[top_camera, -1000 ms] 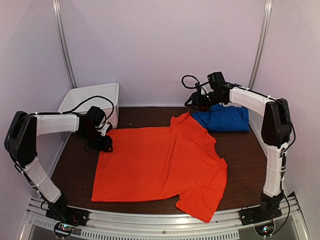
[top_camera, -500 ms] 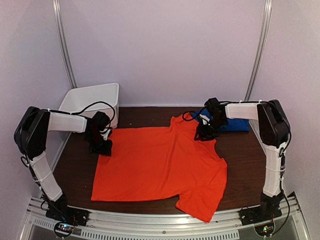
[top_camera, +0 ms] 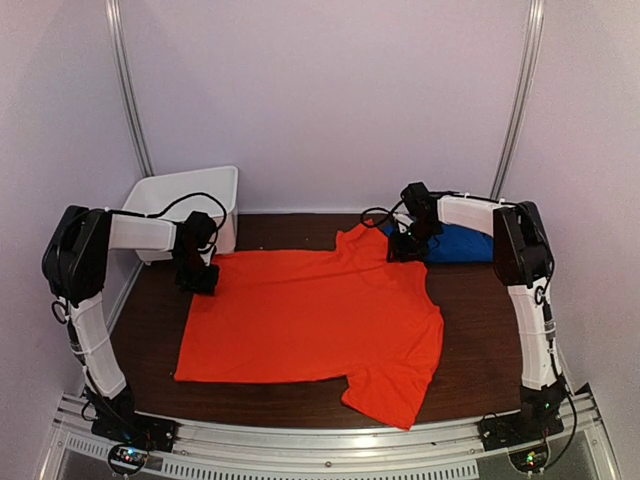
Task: Fold and stack the mixed laundry pile
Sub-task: Move the flattened T-shirt to the center of the board, then pick up the flattened T-shirt from the center of the board.
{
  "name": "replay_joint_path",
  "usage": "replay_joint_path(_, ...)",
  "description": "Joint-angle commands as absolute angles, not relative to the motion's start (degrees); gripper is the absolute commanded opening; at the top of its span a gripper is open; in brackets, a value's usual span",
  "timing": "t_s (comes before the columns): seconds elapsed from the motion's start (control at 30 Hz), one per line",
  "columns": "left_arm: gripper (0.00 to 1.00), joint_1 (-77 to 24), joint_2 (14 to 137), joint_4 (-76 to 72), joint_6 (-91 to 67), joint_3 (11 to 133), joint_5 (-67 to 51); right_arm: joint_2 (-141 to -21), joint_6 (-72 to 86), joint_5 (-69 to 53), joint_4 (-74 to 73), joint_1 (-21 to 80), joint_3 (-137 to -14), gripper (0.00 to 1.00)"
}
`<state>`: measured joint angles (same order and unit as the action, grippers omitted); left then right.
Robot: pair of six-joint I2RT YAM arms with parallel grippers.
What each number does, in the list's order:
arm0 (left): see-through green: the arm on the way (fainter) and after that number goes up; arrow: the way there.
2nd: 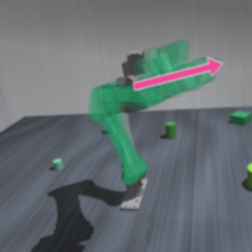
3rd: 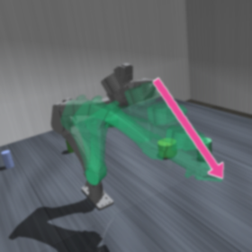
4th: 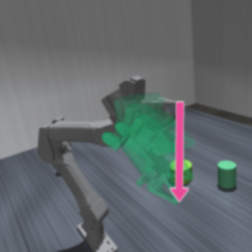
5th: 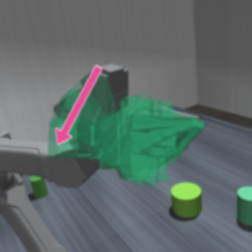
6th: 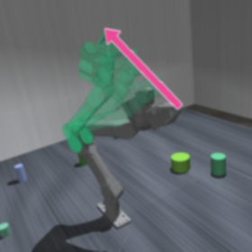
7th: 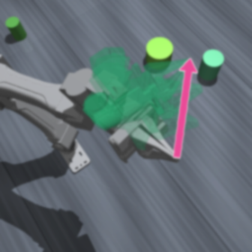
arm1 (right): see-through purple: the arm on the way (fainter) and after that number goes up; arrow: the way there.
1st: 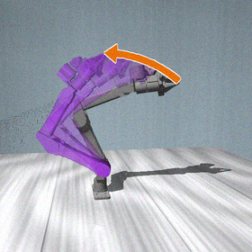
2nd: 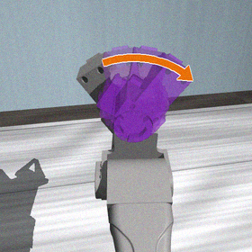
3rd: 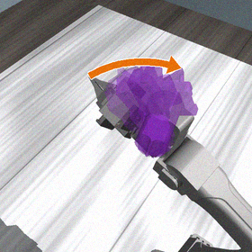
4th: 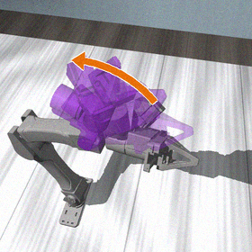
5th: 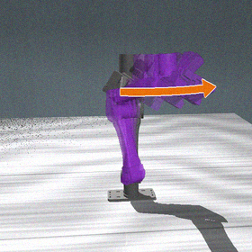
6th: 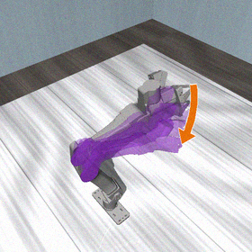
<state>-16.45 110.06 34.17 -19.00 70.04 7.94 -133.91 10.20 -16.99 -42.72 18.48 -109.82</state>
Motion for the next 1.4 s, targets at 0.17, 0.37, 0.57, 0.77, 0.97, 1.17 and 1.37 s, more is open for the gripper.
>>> replay_joint_path(0.17,0.55,-17.64,99.2,32.6,-16.13,67.34,-3.92,-126.58,9.15,-22.66,-45.37,19.33,-115.64,0.51)
replay_joint_path(0.37,0.56,-18.11,84.09,35.68,-19.33,59.88,-6.55,-111.08,12.94,-27.36,-45.67,20.19,-104.65,0.52)
replay_joint_path(0.57,0.56,-18.11,68.48,41.65,-27.55,49.56,-9.85,-93.67,21.8,-29.47,-43.53,21.5,-81.56,0.52)
replay_joint_path(0.77,0.56,-18.11,54.0,49.27,-38.1,38.87,-14.71,-73.96,33.5,-30.13,-42.02,23.14,-56.15,0.51)
replay_joint_path(0.97,0.55,-18.11,45.96,55.42,-44.31,31.53,-18.6,-60.83,43.76,-32.19,-40.68,24.46,-38.0,0.49)
replay_joint_path(1.17,0.55,-18.11,43.22,56.14,-47.58,28.82,-18.09,-56.9,50.27,-34.15,-35.33,27.33,-28.8,0.47)
replay_joint_path(1.37,0.55,-18.11,43.45,53.55,-49.48,27.09,-18.74,-55.37,57.08,-34.5,-27.01,31.22,-20.71,0.43)
